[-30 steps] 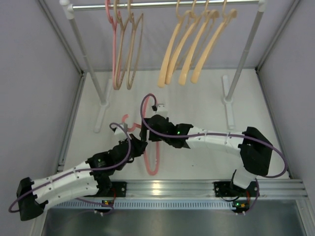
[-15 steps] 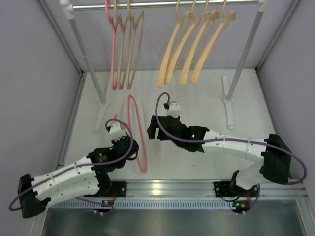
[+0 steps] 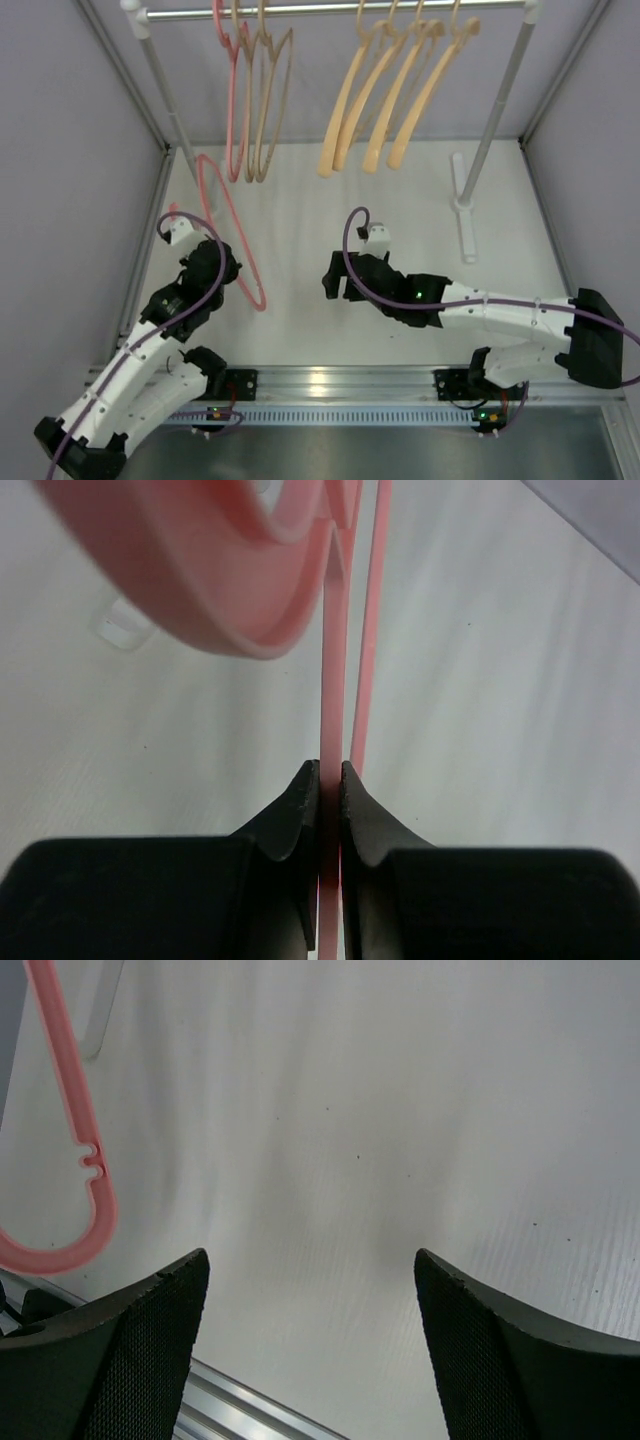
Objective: Organize the hangers
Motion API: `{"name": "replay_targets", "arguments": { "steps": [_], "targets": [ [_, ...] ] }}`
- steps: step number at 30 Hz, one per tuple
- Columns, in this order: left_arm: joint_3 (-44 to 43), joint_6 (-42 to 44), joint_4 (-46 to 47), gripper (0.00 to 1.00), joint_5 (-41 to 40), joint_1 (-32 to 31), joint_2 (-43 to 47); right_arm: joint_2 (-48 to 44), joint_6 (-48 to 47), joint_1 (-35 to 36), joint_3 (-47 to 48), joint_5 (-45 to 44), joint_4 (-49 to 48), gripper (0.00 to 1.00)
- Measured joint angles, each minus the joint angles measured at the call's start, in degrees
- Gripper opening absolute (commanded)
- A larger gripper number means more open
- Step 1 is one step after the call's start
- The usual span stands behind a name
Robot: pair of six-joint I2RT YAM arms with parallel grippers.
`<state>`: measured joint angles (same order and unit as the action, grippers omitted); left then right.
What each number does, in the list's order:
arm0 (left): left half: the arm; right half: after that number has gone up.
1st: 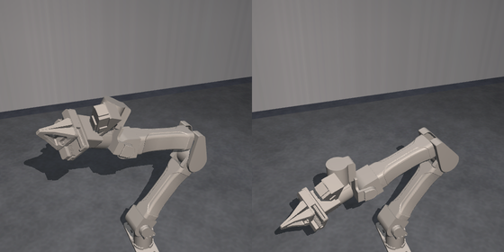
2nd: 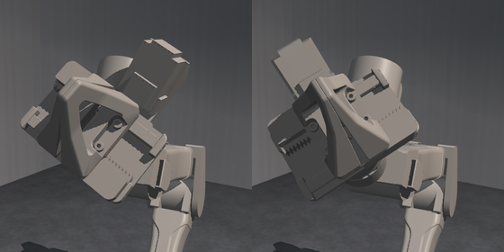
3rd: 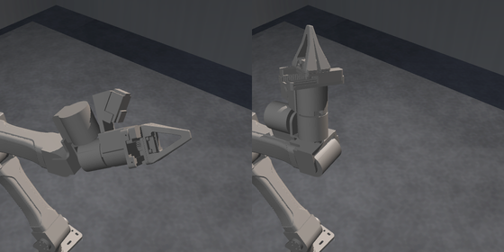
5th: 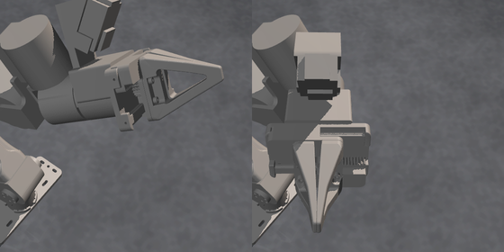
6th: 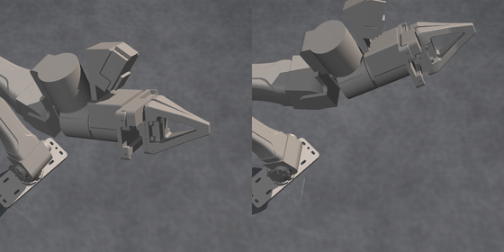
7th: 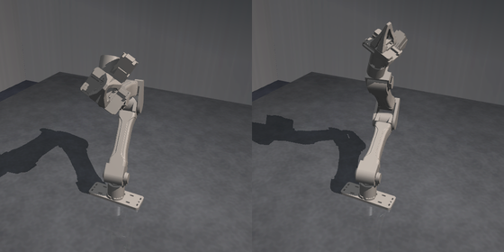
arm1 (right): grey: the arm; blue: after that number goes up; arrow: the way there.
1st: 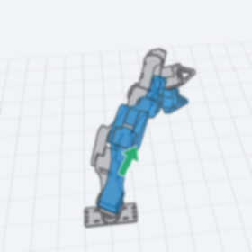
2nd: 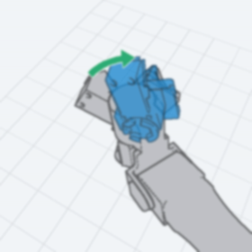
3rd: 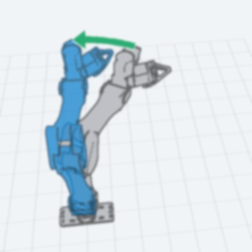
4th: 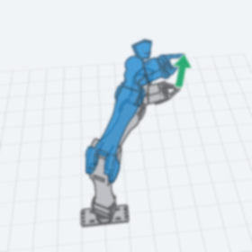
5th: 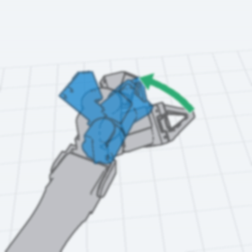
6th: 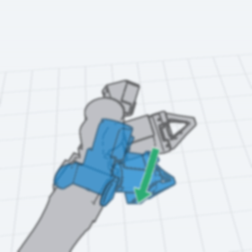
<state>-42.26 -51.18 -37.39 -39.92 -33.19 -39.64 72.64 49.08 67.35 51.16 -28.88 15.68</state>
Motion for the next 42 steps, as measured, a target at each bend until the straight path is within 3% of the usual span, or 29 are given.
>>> {"name": "replay_targets", "arguments": {
  "steps": [9,15,26,42],
  "targets": [
    [-8.04,13.53,6.29,0.00,21.29,19.34,-8.70,-4.00,0.28,0.24,-2.47,-1.55,1.07,0.80],
    [-20.22,19.87,4.98,0.00,30.08,26.18,-15.04,-6.38,0.74,0.44,-5.38,-2.27,2.01,0.80],
    [-43.06,28.70,-2.36,0.00,37.57,27.17,-24.26,-8.09,1.07,0.42,-6.82,-3.43,2.93,0.80],
    [-71.38,36.00,-13.75,0.00,38.84,27.21,-40.89,-10.78,0.31,0.42,-7.67,-4.28,3.58,0.80]
  ]
}}
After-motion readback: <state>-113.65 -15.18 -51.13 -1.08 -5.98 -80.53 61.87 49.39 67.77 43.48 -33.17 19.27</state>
